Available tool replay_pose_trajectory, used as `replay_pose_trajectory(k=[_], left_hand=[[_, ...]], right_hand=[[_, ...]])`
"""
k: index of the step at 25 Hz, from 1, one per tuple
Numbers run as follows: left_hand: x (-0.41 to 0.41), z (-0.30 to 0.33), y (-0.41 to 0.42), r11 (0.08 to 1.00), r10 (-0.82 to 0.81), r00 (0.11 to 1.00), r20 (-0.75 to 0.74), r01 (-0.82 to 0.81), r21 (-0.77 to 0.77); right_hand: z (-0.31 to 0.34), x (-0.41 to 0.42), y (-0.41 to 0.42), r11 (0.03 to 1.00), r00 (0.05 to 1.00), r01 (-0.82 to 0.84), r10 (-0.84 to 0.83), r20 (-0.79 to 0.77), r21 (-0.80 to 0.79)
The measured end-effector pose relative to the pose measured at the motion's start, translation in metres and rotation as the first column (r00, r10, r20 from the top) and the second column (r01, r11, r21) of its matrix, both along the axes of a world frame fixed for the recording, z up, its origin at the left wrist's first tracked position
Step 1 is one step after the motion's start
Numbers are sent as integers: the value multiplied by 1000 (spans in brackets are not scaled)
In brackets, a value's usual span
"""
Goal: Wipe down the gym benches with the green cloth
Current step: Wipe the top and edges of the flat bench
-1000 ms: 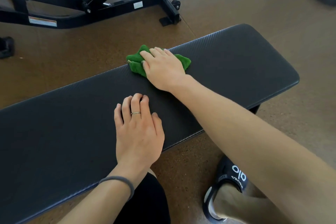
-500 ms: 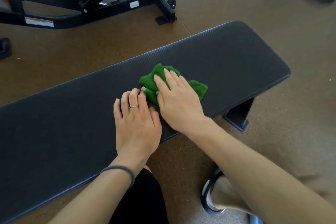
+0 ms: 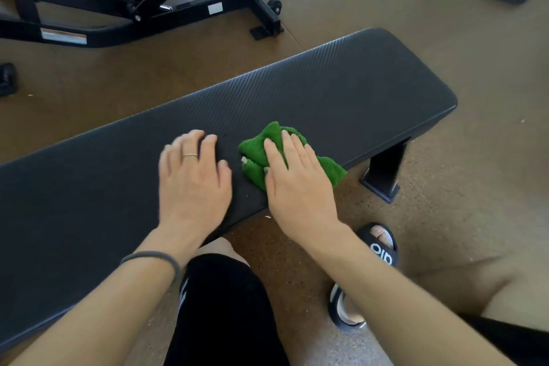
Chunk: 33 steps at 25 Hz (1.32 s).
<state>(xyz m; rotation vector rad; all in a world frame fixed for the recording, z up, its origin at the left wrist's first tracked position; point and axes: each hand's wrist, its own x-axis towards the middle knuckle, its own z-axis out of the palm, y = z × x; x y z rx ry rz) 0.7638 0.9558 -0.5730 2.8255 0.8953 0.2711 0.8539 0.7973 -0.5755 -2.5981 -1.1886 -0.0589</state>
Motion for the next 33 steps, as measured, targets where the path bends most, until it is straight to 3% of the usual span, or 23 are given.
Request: replay_pose_trajectory(k=[2,5,7,9,11,13,14,16,19,21,24,26,30,32,33], left_hand=[[-13,2,11,998,55,997,-49,-56,-32],[-17,-5,11,998,50,996,-78,-53,-27],[-16,-5,10,999,35,997,-68,-36,-19],[-16,-5,10,999,34,997,-62,-35,-4],[-17,-7,11,1000,27,998,-62,-26,12],[-18,-7,10,1000,22,998,-65,-21,18],[-18,-6,10,1000,19,997,-69,-18,13],[-17,-6,11,1000,16,997,-77,-16,5],[-17,-7,10,1000,25,997,-68,-24,11],[-17,-8,10,1000,18,998,-61,-18,7],[-19,-11,12,1000,5,998,-59,-4,18],[-21,-10,12,1000,5,998,-66,-3,20],[-17,-7,13,1000,22,997,-72,-22,-3],[-15,-8,12,1000,26,997,-76,-27,-11],[-16,-8,11,1000,17,996,-83,-19,-20]], right_hand=[[3,41,-3,1000,998,17,-16,59,-6],[6,114,-17,957,957,288,-286,54,-26],[6,93,-14,905,904,425,-423,71,-18],[1,25,11,934,929,357,-355,107,4],[1,-33,27,988,987,152,-153,43,17],[3,-27,21,1000,997,7,-7,71,1],[2,-1,10,1000,991,24,-21,129,-17],[-4,68,-23,975,964,220,-212,158,-37],[5,98,-41,863,861,506,-506,49,5],[-1,41,-2,893,887,450,-449,103,20],[0,-53,27,995,994,101,-101,44,18],[2,-29,18,999,998,-33,32,52,13],[4,76,-1,957,956,290,-289,43,-4],[2,51,15,945,944,326,-325,64,-7],[0,19,25,963,961,267,-264,76,-26]])
